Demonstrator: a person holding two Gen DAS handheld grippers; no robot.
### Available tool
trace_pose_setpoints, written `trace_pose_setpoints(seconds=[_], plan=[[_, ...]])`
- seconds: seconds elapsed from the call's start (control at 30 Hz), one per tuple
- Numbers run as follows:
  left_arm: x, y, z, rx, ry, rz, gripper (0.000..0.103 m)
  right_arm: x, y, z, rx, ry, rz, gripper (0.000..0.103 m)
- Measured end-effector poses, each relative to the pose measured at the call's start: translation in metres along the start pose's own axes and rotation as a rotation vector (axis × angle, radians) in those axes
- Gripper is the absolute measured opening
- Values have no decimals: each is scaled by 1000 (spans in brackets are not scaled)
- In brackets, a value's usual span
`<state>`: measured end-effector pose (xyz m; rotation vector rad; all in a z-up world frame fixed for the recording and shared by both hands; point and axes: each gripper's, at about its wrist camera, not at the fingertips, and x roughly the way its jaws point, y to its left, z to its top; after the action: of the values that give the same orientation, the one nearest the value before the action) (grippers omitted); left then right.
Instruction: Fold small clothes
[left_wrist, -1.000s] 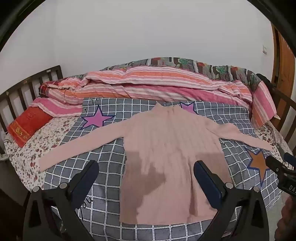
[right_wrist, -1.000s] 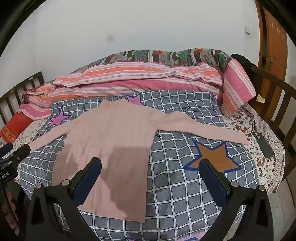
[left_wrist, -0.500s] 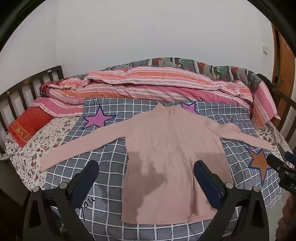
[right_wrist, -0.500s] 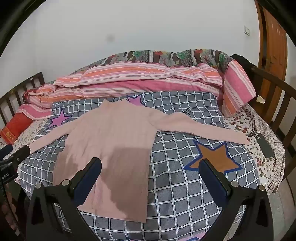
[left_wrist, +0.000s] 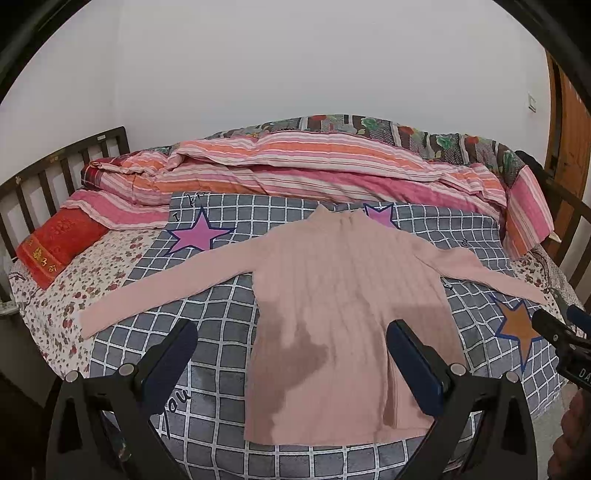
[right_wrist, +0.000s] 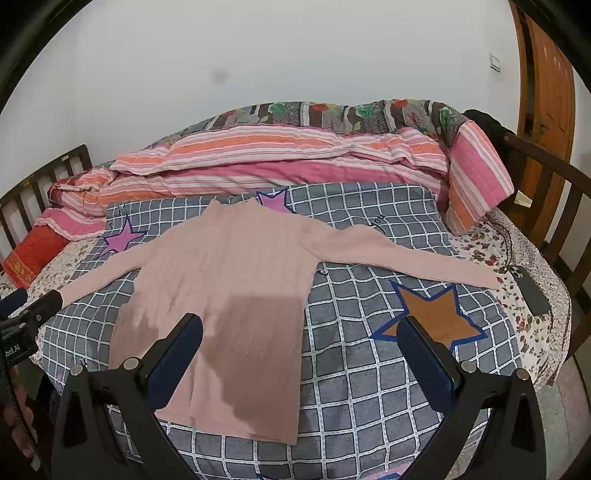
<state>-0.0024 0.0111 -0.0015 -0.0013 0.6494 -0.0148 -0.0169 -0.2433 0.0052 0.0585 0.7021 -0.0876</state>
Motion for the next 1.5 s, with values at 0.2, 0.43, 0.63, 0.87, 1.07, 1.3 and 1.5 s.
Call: trace_pose_setpoints(seconds=[0.2, 0.43, 0.63, 0.87, 1.07, 1.3, 1.5], plan=[[-1, 1, 1, -4, 0, 3, 103, 0, 1, 0, 0, -2, 7, 103], [-2, 4, 3, -9, -6, 5, 103, -1, 3, -3, -10, -6, 9, 103], [-2, 5, 3, -9, -5, 5, 103, -1, 4, -4, -9, -10, 15, 103], [-2, 6, 2, -12, -5, 2, 103, -2, 4, -4, -9, -10, 18, 103], [-3, 8, 1, -12, -9, 0, 103, -3, 5, -5, -6, -9, 21, 103], [-3, 7, 2, -14, -9, 1, 103, -4, 5, -5, -8, -12, 19, 103], [-3, 7, 1, -11, -9, 1, 103, -5, 5, -7, -9, -17, 15, 103]])
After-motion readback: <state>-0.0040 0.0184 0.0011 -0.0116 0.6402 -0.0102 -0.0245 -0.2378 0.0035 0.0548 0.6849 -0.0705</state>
